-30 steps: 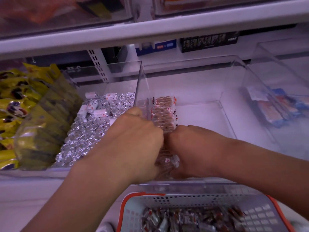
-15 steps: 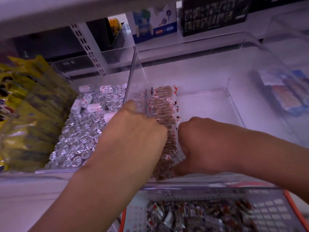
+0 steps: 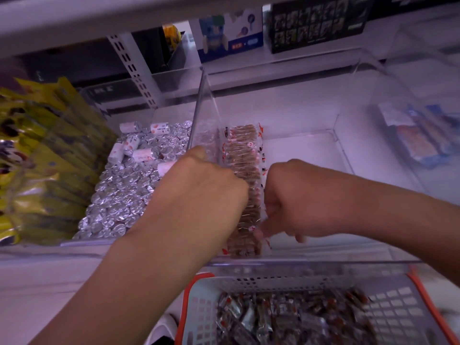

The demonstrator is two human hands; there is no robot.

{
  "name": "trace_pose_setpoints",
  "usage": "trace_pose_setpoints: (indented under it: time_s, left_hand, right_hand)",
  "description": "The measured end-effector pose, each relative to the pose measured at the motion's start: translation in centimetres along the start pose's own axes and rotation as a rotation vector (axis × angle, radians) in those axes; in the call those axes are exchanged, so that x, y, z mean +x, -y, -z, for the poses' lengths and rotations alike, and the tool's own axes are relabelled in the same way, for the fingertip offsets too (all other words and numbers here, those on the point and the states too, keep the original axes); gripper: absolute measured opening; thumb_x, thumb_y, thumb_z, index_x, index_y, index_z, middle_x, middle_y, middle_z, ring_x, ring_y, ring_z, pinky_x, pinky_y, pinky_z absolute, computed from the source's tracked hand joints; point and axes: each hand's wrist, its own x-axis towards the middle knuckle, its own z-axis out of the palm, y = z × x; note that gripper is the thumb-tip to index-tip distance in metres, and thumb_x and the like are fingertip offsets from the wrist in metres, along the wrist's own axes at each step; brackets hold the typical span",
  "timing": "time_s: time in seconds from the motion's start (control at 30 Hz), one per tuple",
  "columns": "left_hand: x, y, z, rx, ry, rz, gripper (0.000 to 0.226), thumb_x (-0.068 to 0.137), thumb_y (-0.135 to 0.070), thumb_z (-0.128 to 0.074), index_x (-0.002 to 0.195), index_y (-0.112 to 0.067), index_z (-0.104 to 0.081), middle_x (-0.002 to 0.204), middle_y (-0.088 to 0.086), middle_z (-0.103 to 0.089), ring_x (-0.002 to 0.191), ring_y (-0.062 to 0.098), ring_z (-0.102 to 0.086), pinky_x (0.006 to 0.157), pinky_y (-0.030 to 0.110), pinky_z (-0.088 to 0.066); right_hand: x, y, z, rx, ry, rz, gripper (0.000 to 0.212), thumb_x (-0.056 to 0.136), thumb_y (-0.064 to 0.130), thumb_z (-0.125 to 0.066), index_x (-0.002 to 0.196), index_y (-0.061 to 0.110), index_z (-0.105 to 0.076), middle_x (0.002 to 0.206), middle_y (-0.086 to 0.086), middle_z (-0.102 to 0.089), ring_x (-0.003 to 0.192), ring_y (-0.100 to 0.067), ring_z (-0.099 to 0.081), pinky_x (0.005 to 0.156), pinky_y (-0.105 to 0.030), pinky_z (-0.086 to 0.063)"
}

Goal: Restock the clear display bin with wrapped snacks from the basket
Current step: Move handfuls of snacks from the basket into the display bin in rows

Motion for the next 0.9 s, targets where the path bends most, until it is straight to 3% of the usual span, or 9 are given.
trace_pose_setpoints:
  time_s: [0.1,0.23,0.33,0.43,0.53,0.6,0.67,0.83,0.9]
  left_hand:
    - [-1.0,0.0,1.6,-0.097,-0.111,-0.007,0.022,0.084,-0.029,-0.065,0.068,-0.019,-0.053,0.067,-0.001,-0.055,0.068,0.021,-0.052,0.076,0.032,-0.023]
    - [-4.5,0.8,2.6,-0.427,-0.172,-0.098,0.018,0.09,-0.037,-0.055,0.087,-0.023,-0.066,0.086,-0.005,-0.066,0.085,0.021,-0.062,0.078,0.031,-0.045]
    - [-8.9,0.0,2.4,-0.7,-0.417,-0.258,0.015,0.073,-0.03,-0.06,0.062,-0.021,-0.06,0.057,-0.008,-0.055,0.055,0.018,-0.056,0.053,0.032,-0.048]
    - [-10.8,-5.1,1.1,-0.646,-0.411,-0.293,0.02,0.066,-0.035,-0.052,0.054,-0.019,-0.048,0.049,-0.003,-0.05,0.049,0.023,-0.053,0.046,0.026,-0.039]
    - [-10.4,-13.2,-3.6,-0.642,0.039,-0.292,0.023,0.075,-0.043,-0.052,0.067,-0.021,-0.053,0.065,0.002,-0.058,0.069,0.031,-0.064,0.051,0.028,-0.037]
    - [-10.5,-18.1,-9.1,-0.672,0.367,-0.198,0.025,0.084,-0.044,-0.058,0.088,-0.02,-0.062,0.098,0.011,-0.069,0.094,0.034,-0.066,0.073,0.038,-0.054]
    - [-11.9,-22.3,-14.8,-0.748,0.67,-0.08,0.05,0.089,-0.05,-0.059,0.122,-0.012,-0.061,0.128,0.019,-0.06,0.114,0.034,-0.06,0.097,0.046,-0.051]
    - [-17.2,-29.8,-23.0,-1.125,1.071,0.217,0.053,0.091,-0.048,-0.062,0.127,-0.008,-0.063,0.125,0.016,-0.066,0.112,0.031,-0.063,0.096,0.038,-0.051]
    - [-17.3,-30.8,-24.4,-1.263,1.124,0.307,0.057,0.09,-0.042,-0.067,0.137,-0.012,-0.055,0.133,0.014,-0.062,0.119,0.03,-0.059,0.103,0.038,-0.047]
  right_hand:
    - [-2.0,0.1,0.4,-0.044,-0.272,0.013,0.042,0.083,0.033,-0.072,0.048,0.021,-0.052,0.046,0.006,-0.048,0.047,-0.008,-0.051,0.061,-0.024,-0.047]
    - [-6.9,0.9,0.2,0.016,-0.559,0.175,0.032,0.085,0.027,-0.068,0.056,0.014,-0.061,0.044,0.004,-0.047,0.046,-0.008,-0.047,0.051,-0.013,-0.036]
    - [-10.8,-0.7,-1.2,0.226,-0.132,0.195,0.019,0.081,0.032,-0.067,0.066,0.022,-0.073,0.046,0.012,-0.06,0.039,0.0,-0.051,0.044,-0.004,-0.033]
    - [-11.6,-3.7,-7.7,0.302,0.46,-0.073,0.014,0.085,0.019,-0.061,0.088,0.023,-0.074,0.071,-0.005,-0.074,0.05,-0.01,-0.062,0.045,-0.018,-0.046]
    - [-10.8,-6.8,-18.7,0.106,0.666,-0.286,0.031,0.089,0.021,-0.07,0.118,0.01,-0.066,0.101,-0.015,-0.069,0.082,-0.025,-0.067,0.068,-0.03,-0.057]
    - [-11.1,-8.4,-25.4,-0.093,0.623,-0.303,0.048,0.086,0.031,-0.073,0.127,0.008,-0.062,0.125,-0.018,-0.063,0.11,-0.031,-0.062,0.092,-0.034,-0.051]
    - [-12.0,-9.3,-30.0,0.014,0.539,-0.396,0.058,0.087,0.035,-0.071,0.137,0.01,-0.055,0.139,-0.019,-0.054,0.125,-0.031,-0.053,0.101,-0.032,-0.041]
    - [-12.5,-11.2,-37.3,0.456,0.438,-0.738,0.089,0.078,0.039,-0.077,0.148,0.005,-0.033,0.148,-0.015,-0.041,0.134,-0.033,-0.043,0.111,-0.038,-0.036]
    - [-11.7,-11.5,-39.0,0.576,0.483,-0.642,0.058,0.086,0.032,-0.064,0.131,0.001,-0.044,0.125,-0.022,-0.055,0.113,-0.035,-0.056,0.094,-0.037,-0.048]
